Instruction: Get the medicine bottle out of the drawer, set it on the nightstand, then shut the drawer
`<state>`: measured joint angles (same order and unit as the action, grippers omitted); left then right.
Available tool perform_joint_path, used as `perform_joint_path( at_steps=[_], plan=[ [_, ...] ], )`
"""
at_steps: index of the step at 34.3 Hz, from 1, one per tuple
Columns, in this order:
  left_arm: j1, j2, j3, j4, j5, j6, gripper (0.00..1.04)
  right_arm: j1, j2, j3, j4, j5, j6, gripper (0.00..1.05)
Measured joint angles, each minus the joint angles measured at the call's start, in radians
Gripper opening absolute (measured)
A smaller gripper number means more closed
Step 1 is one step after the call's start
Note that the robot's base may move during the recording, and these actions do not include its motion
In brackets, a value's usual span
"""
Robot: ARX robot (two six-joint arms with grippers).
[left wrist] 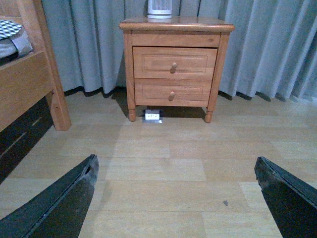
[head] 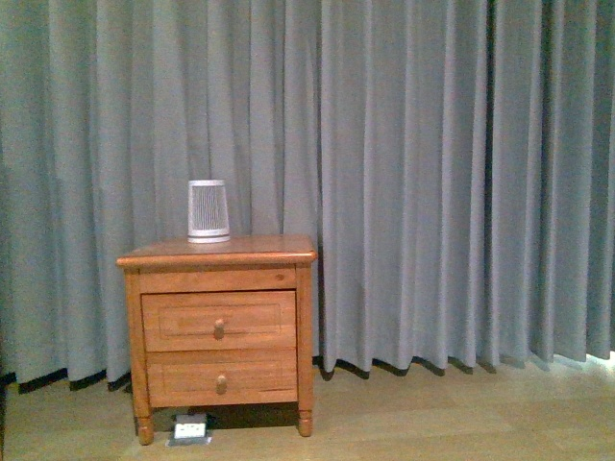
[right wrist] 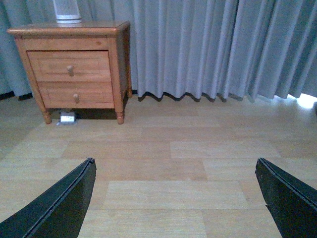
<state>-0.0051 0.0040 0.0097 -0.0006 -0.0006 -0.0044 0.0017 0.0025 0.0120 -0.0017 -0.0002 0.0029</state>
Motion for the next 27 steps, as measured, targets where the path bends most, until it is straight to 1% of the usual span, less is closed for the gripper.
perform_joint_path(
  at_steps=[27],
  plan=[
    [0.0,0.0,0.0,0.0,0.0,0.0,0.98,0.0,0.0,0.0,0.0,0.0,0.0,0.98]
  ],
)
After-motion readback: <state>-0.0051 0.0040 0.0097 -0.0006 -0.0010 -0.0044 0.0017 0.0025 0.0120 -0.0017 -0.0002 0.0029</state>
